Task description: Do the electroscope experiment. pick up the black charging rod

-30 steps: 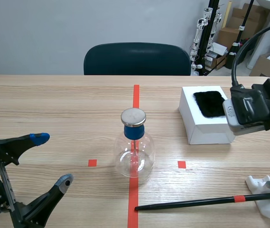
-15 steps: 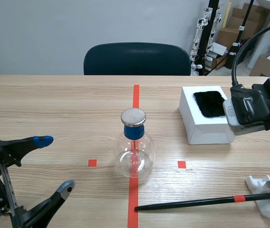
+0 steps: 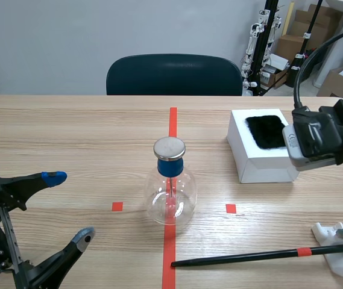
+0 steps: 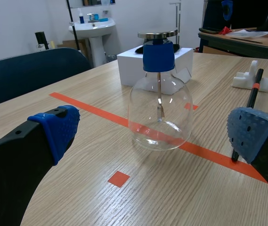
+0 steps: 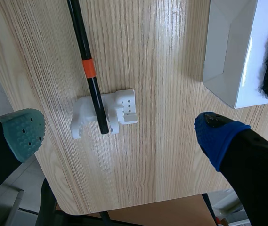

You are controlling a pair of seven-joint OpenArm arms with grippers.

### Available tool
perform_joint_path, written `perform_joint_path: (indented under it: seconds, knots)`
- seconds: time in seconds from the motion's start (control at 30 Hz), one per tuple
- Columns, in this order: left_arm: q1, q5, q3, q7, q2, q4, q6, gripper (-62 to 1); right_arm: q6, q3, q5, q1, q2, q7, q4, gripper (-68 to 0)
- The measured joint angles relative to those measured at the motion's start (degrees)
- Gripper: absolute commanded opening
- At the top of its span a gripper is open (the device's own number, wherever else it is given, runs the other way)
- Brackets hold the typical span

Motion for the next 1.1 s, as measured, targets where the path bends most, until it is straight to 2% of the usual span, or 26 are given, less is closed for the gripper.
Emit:
perform_joint_path:
  seconds: [0.4, 0.7, 0.8, 0.93, 1.1]
  knots:
    - [0.00, 0.00, 0.00, -0.02, 0.00, 0.00, 0.31, 1.4, 0.00, 0.00, -0.09, 0.00, -0.83, -1.33, -0.02, 0.4]
    - [0.00, 0.00, 0.00, -0.02, 0.00, 0.00, 0.44, 1.4, 0.02, -3.39, -4.66, -0.02, -5.88, -1.90, -2.45, 0.4]
    - [0.00, 0.00, 0.00, -0.04, 0.00, 0.00, 0.44, 1.4, 0.00, -4.48, -6.36, 0.00, -6.21, -1.49, -2.84, 0.4]
    - [0.00, 0.00, 0.00, -0.02, 0.00, 0.00, 0.44, 1.4, 0.00, -5.92, -9.64, 0.00, -6.23, 0.87, -3.65, 0.4]
    - [0.00, -0.04, 0.00, -0.02, 0.00, 0.00, 0.44, 1.4, 0.00, -6.10, -15.23, 0.00, -6.75, 7.15, -6.58, 0.4]
